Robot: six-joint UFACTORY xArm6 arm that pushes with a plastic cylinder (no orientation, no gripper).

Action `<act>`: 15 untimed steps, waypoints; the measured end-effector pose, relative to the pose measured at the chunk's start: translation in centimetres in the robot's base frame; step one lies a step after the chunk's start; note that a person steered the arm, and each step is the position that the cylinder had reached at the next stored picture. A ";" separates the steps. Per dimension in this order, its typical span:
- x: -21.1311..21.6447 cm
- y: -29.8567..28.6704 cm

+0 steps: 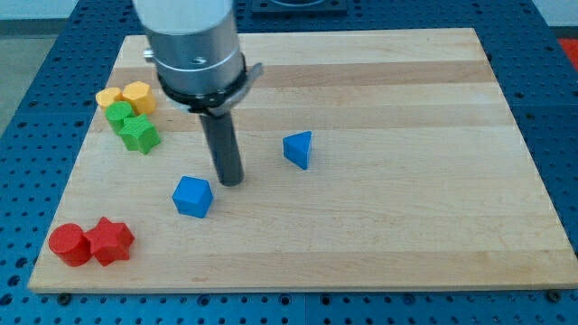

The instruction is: Move the blue cube closer to the red star

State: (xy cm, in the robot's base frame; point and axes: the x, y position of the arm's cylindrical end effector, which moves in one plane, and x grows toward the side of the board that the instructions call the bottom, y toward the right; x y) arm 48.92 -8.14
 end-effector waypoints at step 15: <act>8.8 -8.0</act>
State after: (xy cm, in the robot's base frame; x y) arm 57.69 -16.13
